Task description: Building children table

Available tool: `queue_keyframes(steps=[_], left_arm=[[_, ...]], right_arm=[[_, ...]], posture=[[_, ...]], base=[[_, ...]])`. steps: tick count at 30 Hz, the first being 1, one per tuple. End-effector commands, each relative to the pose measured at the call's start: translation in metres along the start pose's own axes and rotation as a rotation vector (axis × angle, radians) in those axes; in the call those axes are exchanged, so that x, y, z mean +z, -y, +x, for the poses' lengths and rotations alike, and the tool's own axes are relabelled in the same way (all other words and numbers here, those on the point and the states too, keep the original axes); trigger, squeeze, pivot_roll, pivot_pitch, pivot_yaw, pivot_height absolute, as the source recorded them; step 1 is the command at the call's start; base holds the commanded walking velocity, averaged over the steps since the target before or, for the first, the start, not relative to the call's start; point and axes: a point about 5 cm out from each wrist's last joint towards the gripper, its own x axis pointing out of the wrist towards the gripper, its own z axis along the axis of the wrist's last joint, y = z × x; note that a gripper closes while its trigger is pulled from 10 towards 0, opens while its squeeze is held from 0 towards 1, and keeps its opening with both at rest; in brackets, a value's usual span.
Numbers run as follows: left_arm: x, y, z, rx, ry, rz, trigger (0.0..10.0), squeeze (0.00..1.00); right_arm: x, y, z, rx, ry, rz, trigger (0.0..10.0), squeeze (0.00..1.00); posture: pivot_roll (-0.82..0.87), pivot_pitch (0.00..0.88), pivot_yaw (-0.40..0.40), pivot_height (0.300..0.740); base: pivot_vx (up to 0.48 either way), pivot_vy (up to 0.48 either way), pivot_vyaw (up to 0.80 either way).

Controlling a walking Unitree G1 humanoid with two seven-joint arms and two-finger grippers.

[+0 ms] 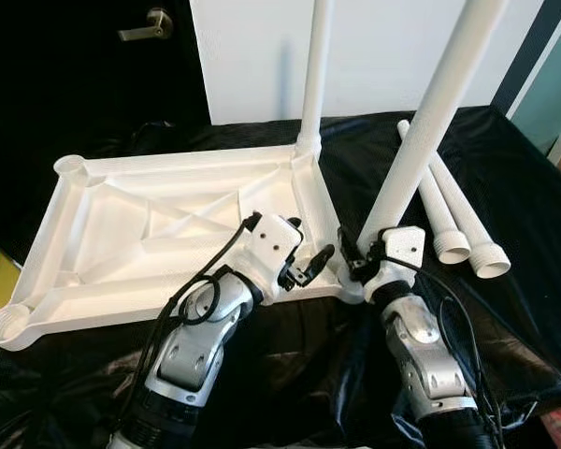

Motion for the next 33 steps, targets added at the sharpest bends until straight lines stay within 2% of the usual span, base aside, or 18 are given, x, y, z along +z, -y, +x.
queue_keyframes(steps=[1,2,5,10,12,13,16,17,18,19,23,24,26,28,29,30,31,33], left_arm=[[0.004,-0.001,-0.001,0.005,0.01,-0.003,10.0,0.0],[0.004,-0.001,-0.001,0.005,0.01,-0.003,10.0,0.0],[0.016,-0.014,0.001,0.005,0.051,0.001,10.0,0.0],[0.021,-0.018,0.003,-0.002,0.065,0.009,10.0,0.0],[0.031,-0.023,0.005,-0.026,0.109,0.001,10.0,0.0],[0.031,-0.023,0.005,-0.026,0.109,0.001,10.0,0.0],[0.04,-0.024,0.005,-0.082,0.15,-0.061,10.0,0.0],[0.043,-0.023,0.005,-0.12,0.164,-0.091,10.0,0.18],[0.043,-0.023,0.005,-0.12,0.164,-0.091,10.0,0.18],[0.047,-0.021,0.004,-0.171,0.184,-0.118,10.0,1.0],[0.053,-0.017,0.004,-0.25,0.211,-0.148,10.0,1.0],[0.058,-0.012,0.004,-0.312,0.225,-0.148,10.0,1.0],[0.058,-0.012,0.004,-0.312,0.225,-0.148,10.0,1.0],[0.062,-0.009,0.004,-0.358,0.234,-0.147,10.0,1.0],[0.066,-0.005,0.003,-0.421,0.242,-0.145,10.0,0.0],[0.066,-0.005,0.003,-0.421,0.242,-0.145,10.0,0.0],[0.072,-0.002,0.001,-0.495,0.261,-0.164,10.0,0.0],[0.072,-0.002,0.001,-0.495,0.261,-0.164,10.0,0.0]], right_arm=[[0.013,-0.002,0.004,0.005,0.054,0.006,10.0,0.0],[0.013,-0.002,0.004,0.005,0.054,0.006,10.0,0.0],[0.037,0.006,0.017,-0.016,0.116,0.012,10.0,0.0],[0.043,0.007,0.019,-0.025,0.125,0.017,10.0,0.0],[0.037,0.011,0.021,-0.002,0.047,-0.054,10.0,0.0],[0.037,0.011,0.021,-0.002,0.047,-0.054,10.0,0.0],[0.03,0.02,0.024,0.026,-0.051,-0.121,10.0,0.0],[0.03,0.024,0.026,0.057,-0.08,-0.151,10.0,0.0],[0.03,0.024,0.026,0.057,-0.08,-0.151,10.0,0.0],[0.03,0.028,0.028,0.09,-0.103,-0.172,10.0,0.0],[0.031,0.033,0.031,0.153,-0.138,-0.201,10.0,0.0],[0.031,0.035,0.032,0.199,-0.159,-0.223,10.0,0.0],[0.031,0.035,0.032,0.199,-0.159,-0.223,10.0,0.0],[0.031,0.036,0.033,0.236,-0.17,-0.247,10.0,0.0],[0.032,0.037,0.034,0.319,-0.185,-0.288,10.0,0.0],[0.032,0.037,0.034,0.319,-0.185,-0.288,10.0,0.0],[0.034,0.037,0.034,0.424,-0.205,-0.314,10.0,0.0],[0.034,0.037,0.034,0.424,-0.205,-0.314,10.0,0.0]], posture=[[-0.02,0.055,-0.011,0.74],[-0.02,0.055,-0.011,0.74],[-0.03,0.046,-0.015,0.74],[-0.03,0.045,-0.019,0.74],[-0.03,0.043,-0.022,0.74],[-0.03,0.043,-0.022,0.74],[-0.03,0.04,-0.021,0.74],[-0.03,0.039,-0.021,0.74],[-0.03,0.039,-0.021,0.74],[-0.03,0.035,-0.019,0.74],[-0.03,0.033,-0.02,0.74],[-0.03,0.029,-0.02,0.74],[-0.03,0.029,-0.02,0.74],[-0.03,0.026,-0.019,0.74],[-0.03,0.023,-0.016,0.74],[-0.03,0.023,-0.016,0.74],[-0.03,0.02,-0.016,0.74],[-0.03,0.02,-0.016,0.74]], base=[[0.0,0.0,0.0],[0.0,0.0,0.0],[0.0,0.0,0.0],[0.0,0.0,0.0],[0.0,0.0,0.0],[0.0,0.0,0.0],[0.0,0.0,0.0],[0.0,0.0,0.0],[0.0,0.0,0.0],[0.0,0.0,0.0],[0.0,0.0,0.0],[0.0,0.0,0.0],[0.0,0.0,0.0],[0.0,0.0,0.0],[0.0,0.0,0.0],[0.0,0.0,0.0],[0.0,0.0,0.0],[0.0,0.0,0.0]])
